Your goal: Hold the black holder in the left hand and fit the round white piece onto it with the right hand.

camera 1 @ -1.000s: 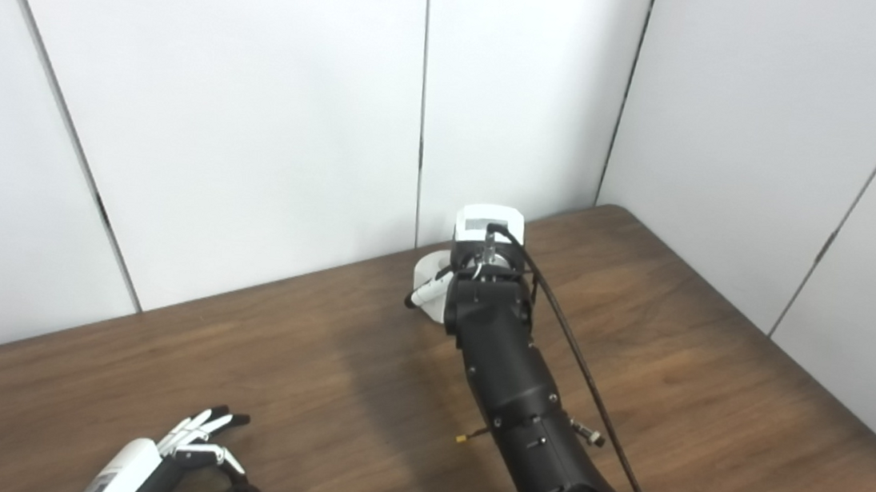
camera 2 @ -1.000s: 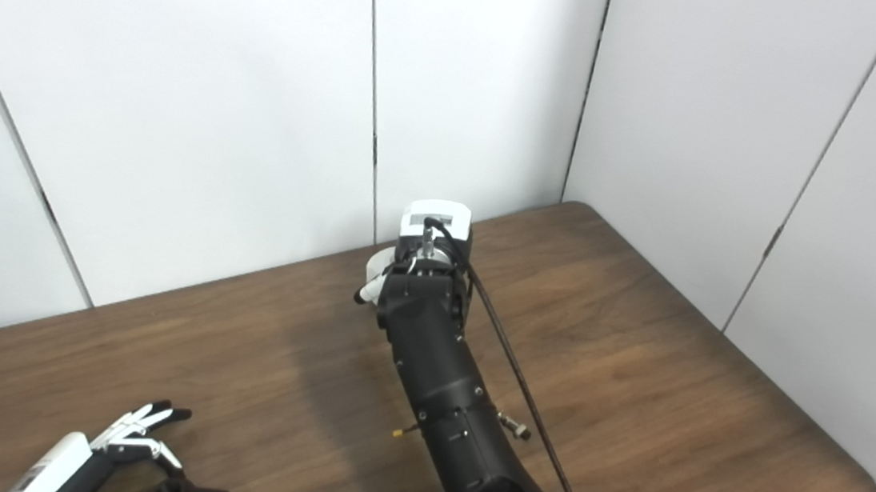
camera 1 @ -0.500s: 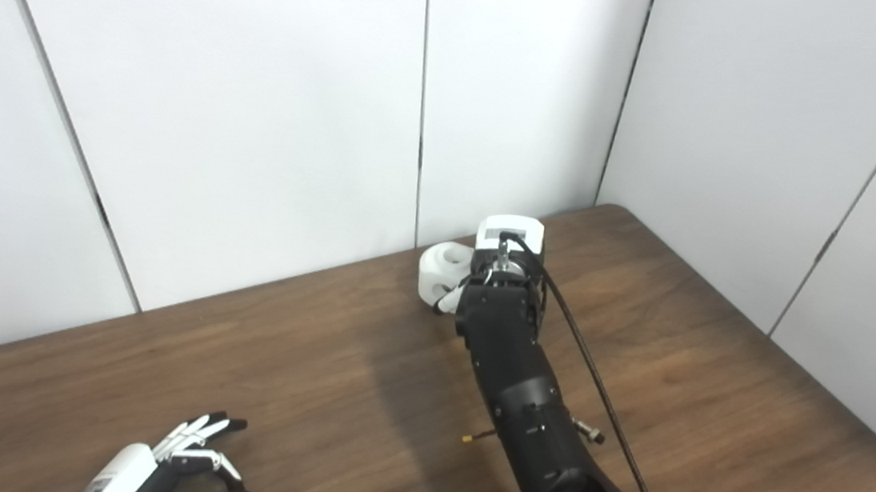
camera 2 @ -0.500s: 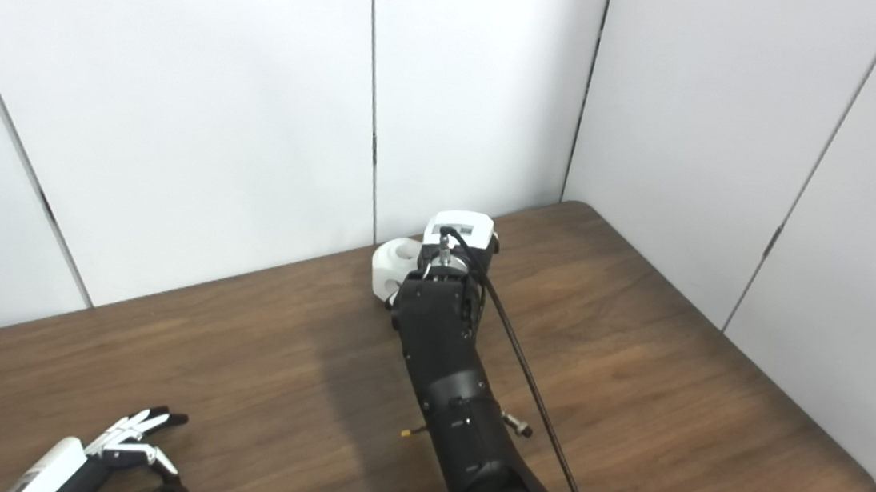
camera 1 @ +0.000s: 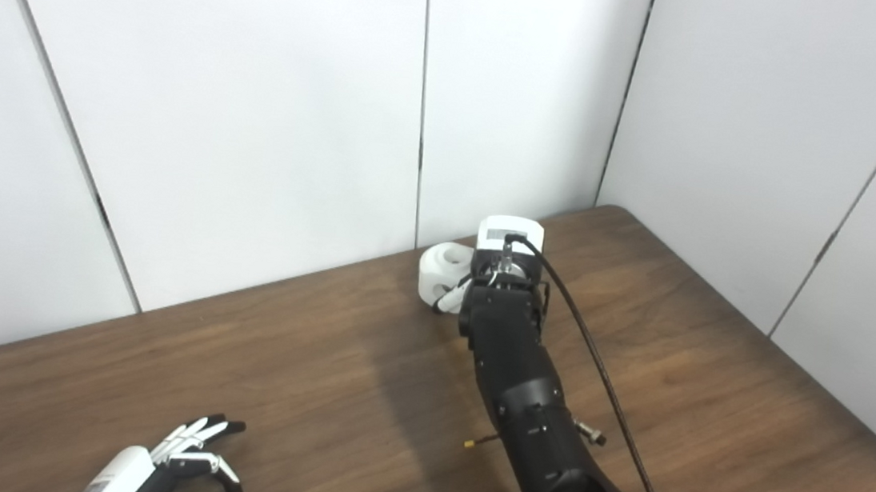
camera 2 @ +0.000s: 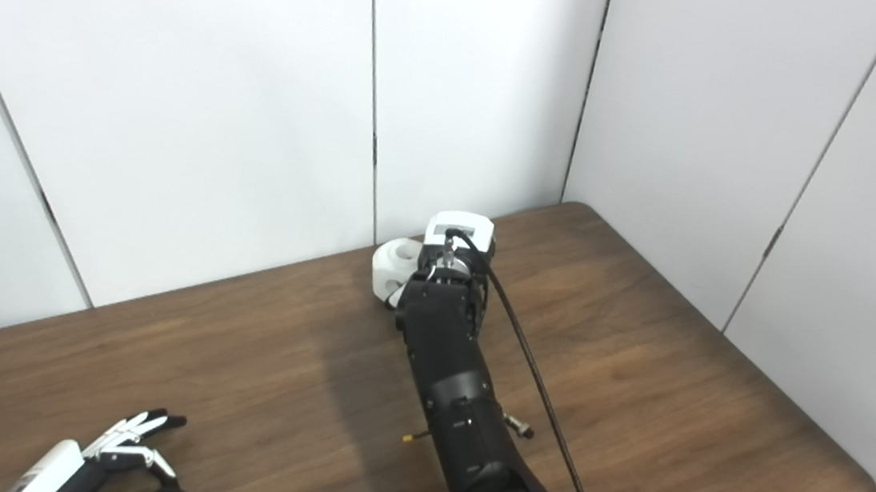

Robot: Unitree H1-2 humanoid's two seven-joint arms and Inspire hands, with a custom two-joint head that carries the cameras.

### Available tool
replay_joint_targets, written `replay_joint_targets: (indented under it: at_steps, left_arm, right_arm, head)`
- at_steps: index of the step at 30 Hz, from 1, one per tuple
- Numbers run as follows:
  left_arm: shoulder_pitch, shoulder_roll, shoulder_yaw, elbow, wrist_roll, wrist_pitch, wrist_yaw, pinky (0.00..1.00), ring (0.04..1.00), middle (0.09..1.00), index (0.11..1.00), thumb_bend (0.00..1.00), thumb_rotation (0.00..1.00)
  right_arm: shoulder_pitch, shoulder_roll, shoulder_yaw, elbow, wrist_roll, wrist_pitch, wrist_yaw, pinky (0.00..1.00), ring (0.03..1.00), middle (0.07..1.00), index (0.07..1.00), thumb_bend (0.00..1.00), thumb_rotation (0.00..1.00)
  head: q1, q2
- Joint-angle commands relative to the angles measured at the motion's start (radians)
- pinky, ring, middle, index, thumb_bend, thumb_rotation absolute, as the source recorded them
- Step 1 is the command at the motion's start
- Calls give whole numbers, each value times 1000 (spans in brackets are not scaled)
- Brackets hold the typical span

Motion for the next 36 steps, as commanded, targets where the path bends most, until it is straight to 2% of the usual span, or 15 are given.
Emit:
replay_joint_targets:
  at_steps: [1,11,22,25,27,30,32,33,34,36]
  left_arm:
    - [63,42,-27,28,40,68,-100,935,975,921,487,523,53]
    - [70,38,-26,21,39,68,-97,940,975,915,486,522,52]
    - [76,42,-24,-3,35,79,-111,906,967,914,487,522,51]
    - [79,44,-21,-14,32,85,-118,910,968,917,487,522,51]
    - [81,45,-20,-19,32,89,-119,908,966,915,487,522,51]
    - [82,46,-18,-25,31,90,-123,905,967,914,487,522,50]
    - [85,48,-18,-38,30,101,-131,905,967,915,487,522,50]
    - [86,49,-18,-43,30,105,-134,906,968,915,487,522,50]
    - [87,49,-18,-47,29,109,-137,906,968,916,487,522,50]
    - [90,50,-16,-55,27,113,-140,909,967,915,487,522,50]
  right_arm:
    - [-39,-24,17,-35,14,5,-33,777,877,903,777,979,542]
    - [-30,-41,53,-69,139,5,-32,821,886,910,785,986,436]
    - [-18,-53,74,-79,202,5,-38,885,892,894,726,977,370]
    - [-12,-60,87,-81,211,5,-46,871,879,870,683,954,342]
    - [-10,-64,95,-78,211,5,-49,863,870,851,616,910,298]
    - [-8,-72,110,-74,197,5,-41,860,859,835,578,847,248]
    - [-2,-77,120,-72,203,5,-67,843,842,815,559,825,215]
    - [0,-79,124,-71,205,5,-78,837,830,801,525,678,182]
    - [4,-81,127,-71,219,5,-99,834,824,794,508,602,165]
    - [14,-86,133,-72,249,5,-153,822,796,761,493,539,148]
  head:
    - [1,1]
    - [7,5]
    - [7,10]
    - [7,11]
    - [7,13]
    - [6,13]
    - [6,15]
    - [6,15]
    - [6,15]
    - [6,19]
